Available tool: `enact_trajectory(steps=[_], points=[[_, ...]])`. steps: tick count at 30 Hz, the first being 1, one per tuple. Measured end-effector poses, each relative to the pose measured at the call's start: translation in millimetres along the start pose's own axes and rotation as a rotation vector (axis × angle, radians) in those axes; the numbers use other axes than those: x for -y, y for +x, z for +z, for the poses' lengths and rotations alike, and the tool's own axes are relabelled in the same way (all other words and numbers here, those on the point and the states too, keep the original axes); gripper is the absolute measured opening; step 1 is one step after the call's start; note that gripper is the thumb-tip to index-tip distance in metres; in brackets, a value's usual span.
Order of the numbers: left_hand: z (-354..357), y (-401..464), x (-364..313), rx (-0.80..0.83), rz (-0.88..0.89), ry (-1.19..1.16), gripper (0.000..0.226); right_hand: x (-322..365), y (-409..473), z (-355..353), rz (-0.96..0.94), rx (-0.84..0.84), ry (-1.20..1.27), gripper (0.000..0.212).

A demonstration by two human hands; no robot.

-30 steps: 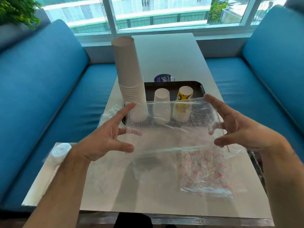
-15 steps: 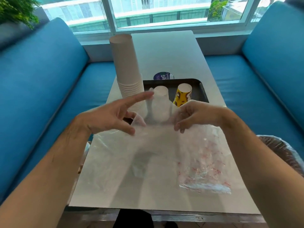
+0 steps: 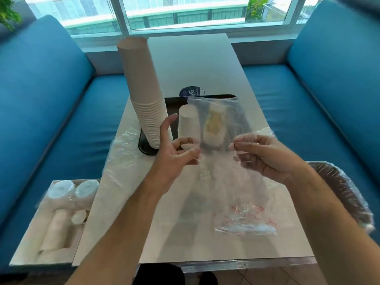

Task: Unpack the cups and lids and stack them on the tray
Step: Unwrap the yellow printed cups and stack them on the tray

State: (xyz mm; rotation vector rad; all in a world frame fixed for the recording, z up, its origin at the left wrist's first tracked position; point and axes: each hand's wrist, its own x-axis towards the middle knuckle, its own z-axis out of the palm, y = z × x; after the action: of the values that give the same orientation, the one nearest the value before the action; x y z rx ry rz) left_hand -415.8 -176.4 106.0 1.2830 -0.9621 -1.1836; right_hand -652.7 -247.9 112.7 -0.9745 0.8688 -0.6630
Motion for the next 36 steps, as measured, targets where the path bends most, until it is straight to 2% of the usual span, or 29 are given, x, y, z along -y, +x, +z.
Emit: enact_trajectory(steps=[2, 6, 9, 12, 14, 16, 18, 21, 23, 28, 36], points=[[11.7, -1.7, 10.7, -0.012, -0.01, 0.114, 0.078, -12.9, -5.8, -9.7, 0.031, -0.072, -0.028, 0.026], [29.2, -1.8, 32.8, 0.093, -0.084, 0.307, 0.05, -43.6, -10.4, -27.3, 0.103, -0.268, -0.122, 0.02], [37.6, 7.2, 48.6, 0.146, -0.204, 0.464, 0.056, -66.2, -10.2, -39.5, 0.165, -0.401, -0.261, 0.021], [43.9, 14.5, 60.4, 0.183, -0.254, 0.563, 0.064, -77.7, -11.7, -45.4, 0.176, -0.514, -0.456, 0.044], [46.6, 16.4, 65.8, 0.197, -0.259, 0.616, 0.067, -81.5, -13.6, -44.3, 0.109, -0.635, -0.661, 0.059], [48.9, 16.7, 69.1, 0.207, -0.259, 0.664, 0.067, -85.4, -16.3, -37.2, -0.052, -0.73, -0.912, 0.063], [51.3, 17.4, 71.3, 0.214, -0.256, 0.702, 0.067, -90.3, -20.4, -25.4, -0.165, -0.673, -1.067, 0.057], [52.6, 18.8, 72.9, 0.245, -0.223, 0.757, 0.068, -100.3, -27.0, -5.7, -0.128, -0.473, -1.21, 0.054], [53.5, 18.8, 72.8, 0.282, -0.183, 0.806, 0.068, -106.5, -29.7, 1.8, -0.091, -0.408, -1.279, 0.054], [55.5, 21.4, 71.0, 0.333, -0.145, 0.852, 0.067, -114.4, -32.0, 8.4, -0.048, -0.361, -1.347, 0.056], [54.6, 28.3, 78.1, 0.374, -0.177, 0.921, 0.072, -123.4, -34.2, 12.8, 0.051, -0.293, -1.432, 0.061]])
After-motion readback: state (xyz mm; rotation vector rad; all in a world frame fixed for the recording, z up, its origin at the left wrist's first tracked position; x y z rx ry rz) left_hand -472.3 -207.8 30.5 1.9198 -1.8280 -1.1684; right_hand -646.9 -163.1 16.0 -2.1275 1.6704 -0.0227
